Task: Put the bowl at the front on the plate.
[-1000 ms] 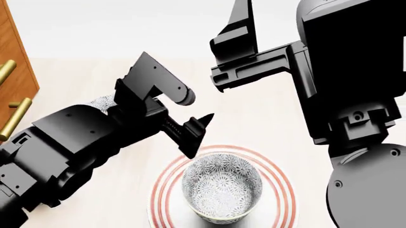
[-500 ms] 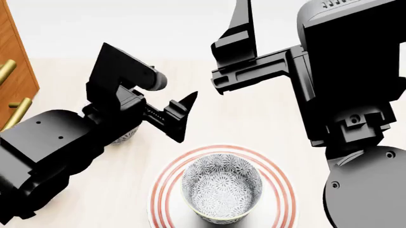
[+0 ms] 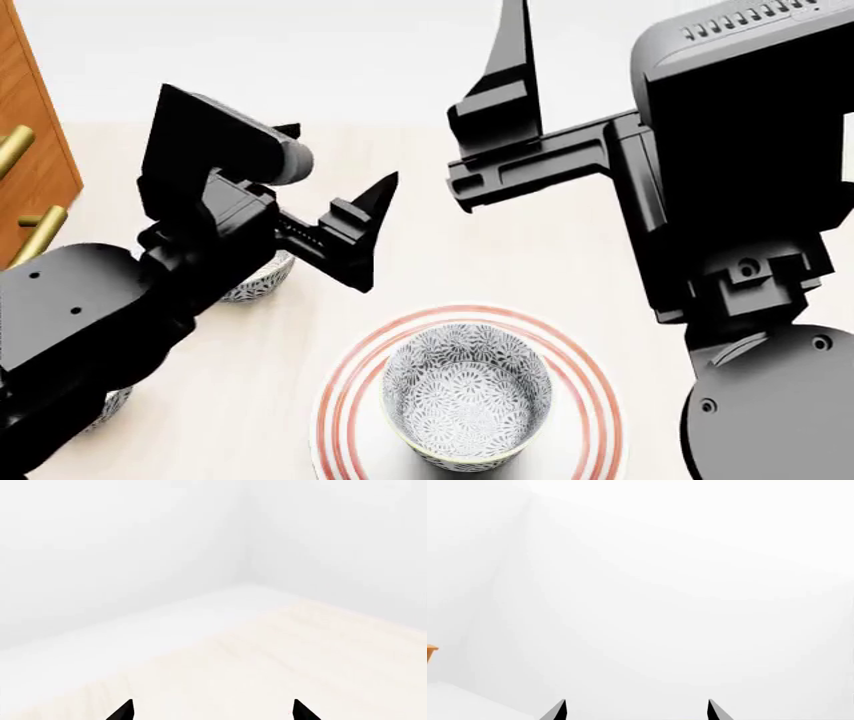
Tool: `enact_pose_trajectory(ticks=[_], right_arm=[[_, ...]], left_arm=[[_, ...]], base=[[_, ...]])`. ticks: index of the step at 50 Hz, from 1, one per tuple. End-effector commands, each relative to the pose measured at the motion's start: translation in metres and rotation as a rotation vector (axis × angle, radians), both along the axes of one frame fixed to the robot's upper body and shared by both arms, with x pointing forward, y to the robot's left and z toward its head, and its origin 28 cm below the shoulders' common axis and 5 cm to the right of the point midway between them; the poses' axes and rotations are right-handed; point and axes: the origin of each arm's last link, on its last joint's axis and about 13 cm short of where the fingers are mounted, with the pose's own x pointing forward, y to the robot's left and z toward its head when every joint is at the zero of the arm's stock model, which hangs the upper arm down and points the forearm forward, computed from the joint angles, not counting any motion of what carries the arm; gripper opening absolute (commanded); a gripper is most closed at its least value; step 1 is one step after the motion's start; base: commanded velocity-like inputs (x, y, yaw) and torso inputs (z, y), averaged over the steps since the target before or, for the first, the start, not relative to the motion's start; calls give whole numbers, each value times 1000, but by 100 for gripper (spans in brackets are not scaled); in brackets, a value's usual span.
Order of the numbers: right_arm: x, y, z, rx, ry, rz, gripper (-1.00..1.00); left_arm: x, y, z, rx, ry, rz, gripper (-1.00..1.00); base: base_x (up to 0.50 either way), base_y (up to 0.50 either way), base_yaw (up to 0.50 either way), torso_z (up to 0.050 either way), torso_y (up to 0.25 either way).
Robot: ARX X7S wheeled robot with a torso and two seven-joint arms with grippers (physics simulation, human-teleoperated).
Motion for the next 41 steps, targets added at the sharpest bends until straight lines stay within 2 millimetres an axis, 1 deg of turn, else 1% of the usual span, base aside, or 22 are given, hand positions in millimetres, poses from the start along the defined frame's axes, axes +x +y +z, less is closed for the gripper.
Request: enact_pose_trajectory(ticks=[1, 17, 26, 32, 40, 41], right_arm=[[-1, -1, -1, 1, 1, -4, 100], [-1, -1, -5, 5, 5, -1, 100], [0, -1, -9, 9, 15, 3, 100], [0, -1, -11, 12, 17, 8, 100], [0, -1, -13, 12, 20, 6, 100], [-2, -1, -12, 16, 17, 5, 100]], left_arm=[[-14, 2, 7, -34, -42, 14, 100], [-38, -1, 15, -68, -106, -1, 100], [-49, -1, 15, -76, -144, 1, 100], [-60, -1, 17, -93, -178, -8, 100], [-66, -1, 20, -120, -184, -1, 100], [-70, 0, 20, -123, -193, -5, 100]], base=[[0, 0, 0, 0, 0], [0, 0, 0, 0, 0], [0, 0, 0, 0, 0], [0, 0, 0, 0, 0], [0, 0, 0, 0, 0], [0, 0, 0, 0, 0]])
